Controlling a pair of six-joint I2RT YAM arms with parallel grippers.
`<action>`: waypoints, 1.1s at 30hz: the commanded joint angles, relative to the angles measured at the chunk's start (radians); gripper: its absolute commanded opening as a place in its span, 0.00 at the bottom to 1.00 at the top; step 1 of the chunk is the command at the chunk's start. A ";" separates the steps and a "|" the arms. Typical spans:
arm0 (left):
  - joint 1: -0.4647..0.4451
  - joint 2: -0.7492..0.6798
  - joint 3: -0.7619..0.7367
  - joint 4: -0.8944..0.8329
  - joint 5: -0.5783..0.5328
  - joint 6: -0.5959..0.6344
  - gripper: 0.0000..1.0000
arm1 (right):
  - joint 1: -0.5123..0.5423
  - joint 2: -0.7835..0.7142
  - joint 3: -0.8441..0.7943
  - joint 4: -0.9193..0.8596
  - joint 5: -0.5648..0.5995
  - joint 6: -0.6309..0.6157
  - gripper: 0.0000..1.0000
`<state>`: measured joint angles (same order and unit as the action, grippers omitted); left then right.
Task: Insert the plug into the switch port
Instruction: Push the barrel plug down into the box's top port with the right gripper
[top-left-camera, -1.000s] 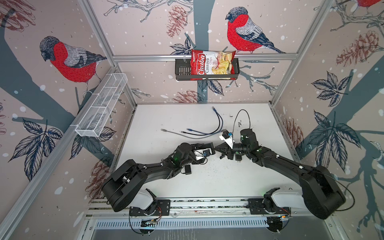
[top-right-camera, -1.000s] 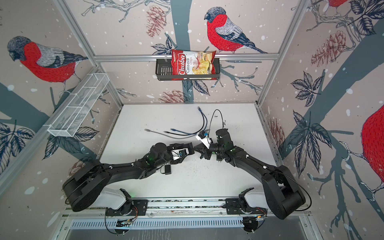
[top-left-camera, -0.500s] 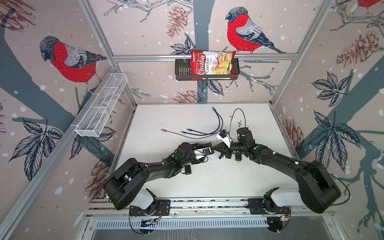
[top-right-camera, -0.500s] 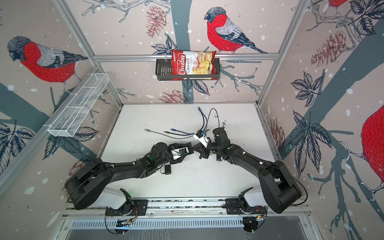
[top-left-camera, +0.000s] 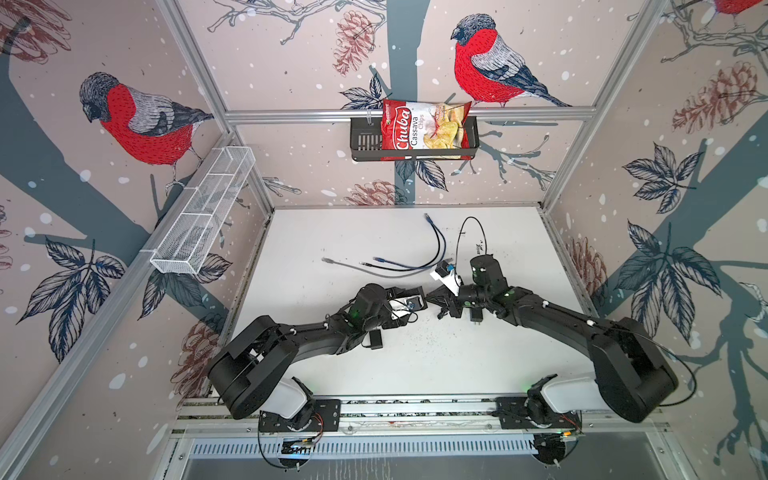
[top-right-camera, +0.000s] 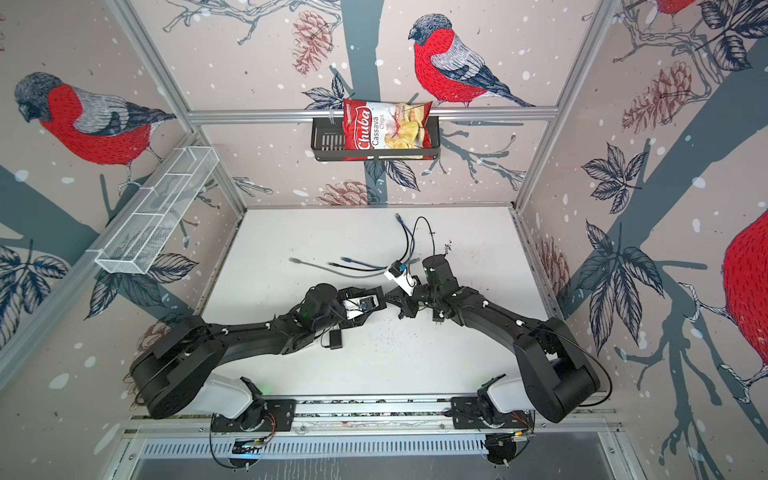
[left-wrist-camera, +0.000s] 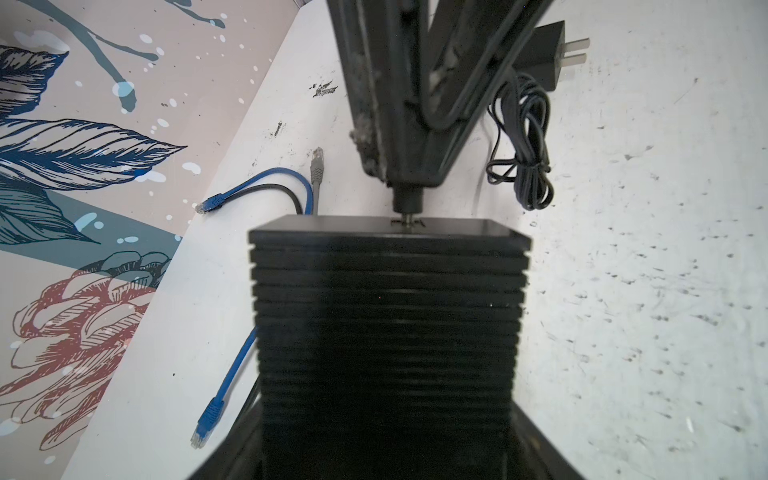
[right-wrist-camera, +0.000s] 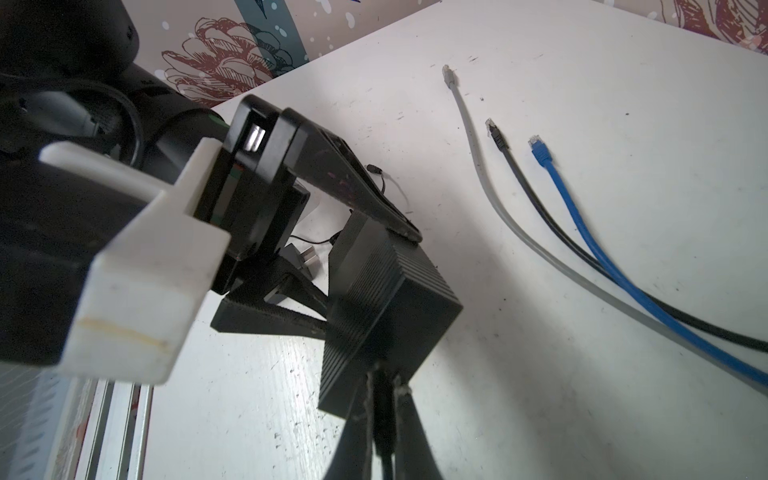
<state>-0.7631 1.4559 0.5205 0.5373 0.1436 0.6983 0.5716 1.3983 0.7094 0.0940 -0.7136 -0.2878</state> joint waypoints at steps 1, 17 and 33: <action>-0.010 -0.019 0.044 0.422 0.288 0.016 0.16 | 0.021 0.009 0.012 0.011 -0.078 -0.032 0.00; -0.017 -0.025 0.060 0.495 0.341 -0.042 0.15 | 0.058 0.002 0.022 0.015 -0.046 -0.083 0.00; -0.019 -0.059 0.083 0.302 0.243 -0.060 0.17 | -0.021 -0.050 0.010 0.044 0.052 0.021 0.10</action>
<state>-0.7635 1.4178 0.5705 0.4530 0.1734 0.6441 0.5636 1.3533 0.7296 0.0601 -0.7109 -0.3099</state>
